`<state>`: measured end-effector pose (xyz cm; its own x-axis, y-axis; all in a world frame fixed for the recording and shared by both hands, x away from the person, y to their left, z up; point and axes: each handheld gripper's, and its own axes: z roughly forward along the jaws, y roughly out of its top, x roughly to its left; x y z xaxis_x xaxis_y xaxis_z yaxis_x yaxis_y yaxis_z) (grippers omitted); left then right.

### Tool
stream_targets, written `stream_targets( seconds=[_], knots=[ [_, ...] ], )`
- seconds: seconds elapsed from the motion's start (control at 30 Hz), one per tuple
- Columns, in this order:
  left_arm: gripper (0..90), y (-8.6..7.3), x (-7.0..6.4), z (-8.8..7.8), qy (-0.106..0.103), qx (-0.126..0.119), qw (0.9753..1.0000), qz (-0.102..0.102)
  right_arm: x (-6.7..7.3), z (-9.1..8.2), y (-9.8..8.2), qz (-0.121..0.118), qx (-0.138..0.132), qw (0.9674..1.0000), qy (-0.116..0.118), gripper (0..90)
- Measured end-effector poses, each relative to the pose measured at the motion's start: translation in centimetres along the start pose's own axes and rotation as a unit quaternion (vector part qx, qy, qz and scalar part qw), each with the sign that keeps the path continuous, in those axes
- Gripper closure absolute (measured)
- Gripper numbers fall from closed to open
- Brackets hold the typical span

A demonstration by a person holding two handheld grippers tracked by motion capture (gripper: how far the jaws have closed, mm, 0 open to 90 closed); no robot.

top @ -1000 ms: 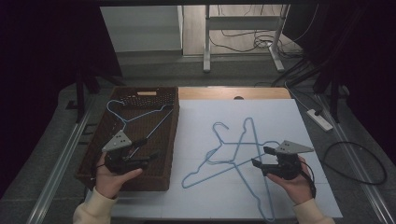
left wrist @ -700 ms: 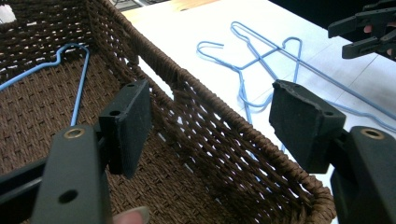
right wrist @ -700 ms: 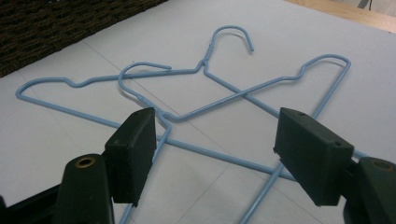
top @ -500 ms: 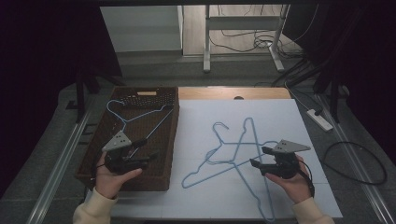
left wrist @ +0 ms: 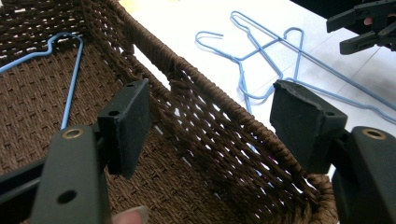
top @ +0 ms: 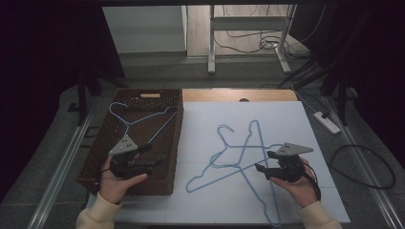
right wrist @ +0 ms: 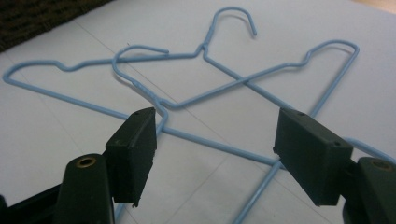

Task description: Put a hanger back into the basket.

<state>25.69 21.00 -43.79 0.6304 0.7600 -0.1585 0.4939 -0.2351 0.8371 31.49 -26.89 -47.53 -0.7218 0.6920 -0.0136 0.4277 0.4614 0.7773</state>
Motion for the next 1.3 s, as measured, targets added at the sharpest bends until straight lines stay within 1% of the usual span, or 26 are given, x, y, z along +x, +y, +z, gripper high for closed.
stream_targets(
  seconds=[0.13,0.2,0.27,0.37,0.53,0.6,0.63,0.8,0.97,1.13,1.3],
  knots=[
    [29.6,0.0,0.0,0.0,-0.001,0.0,1.0,0.0,0.1,0.3,0.1,-0.007,0.016,0.9998,0.001,30.2],
    [29.6,0.0,0.0,0.0,-0.001,0.0,1.0,0.0,0.2,0.4,0.2,-0.015,0.023,0.9996,0.0,30.1],
    [29.6,0.1,-0.1,0.0,-0.002,0.0,1.0,0.001,0.3,0.7,0.7,-0.031,0.029,0.9991,0.002,30.1],
    [29.6,0.1,-0.2,0.1,-0.004,0.001,1.0,0.004,0.6,1.0,1.4,-0.047,0.037,0.9981,0.009,30.1],
    [29.6,0.1,-0.2,0.3,-0.005,0.003,1.0,0.004,1.1,1.8,2.3,-0.065,0.047,0.9964,0.026,30.2],
    [29.6,0.1,-0.3,0.3,-0.006,0.004,1.0,0.005,1.3,2.1,2.6,-0.072,0.052,0.9955,0.035,30.1],
    [29.6,0.1,-0.3,0.3,-0.006,0.004,1.0,0.005,1.4,2.4,2.8,-0.076,0.058,0.9947,0.038,30.2],
    [29.6,0.1,-0.4,0.4,-0.007,0.005,0.9999,0.007,1.6,3.4,3.5,-0.086,0.073,0.9924,0.05,30.2],
    [29.6,0.0,-0.3,0.5,-0.007,0.006,0.9999,0.006,1.7,4.2,4.3,-0.091,0.078,0.9909,0.061,30.0],
    [29.6,0.1,-0.4,0.5,-0.007,0.005,0.9999,0.007,2.1,5.1,5.2,-0.102,0.091,0.9879,0.073,29.4],
    [29.6,0.0,-0.3,0.5,-0.008,0.007,0.9999,0.007,2.6,6.3,6.1,-0.115,0.111,0.9835,0.085,28.6]
  ],
)
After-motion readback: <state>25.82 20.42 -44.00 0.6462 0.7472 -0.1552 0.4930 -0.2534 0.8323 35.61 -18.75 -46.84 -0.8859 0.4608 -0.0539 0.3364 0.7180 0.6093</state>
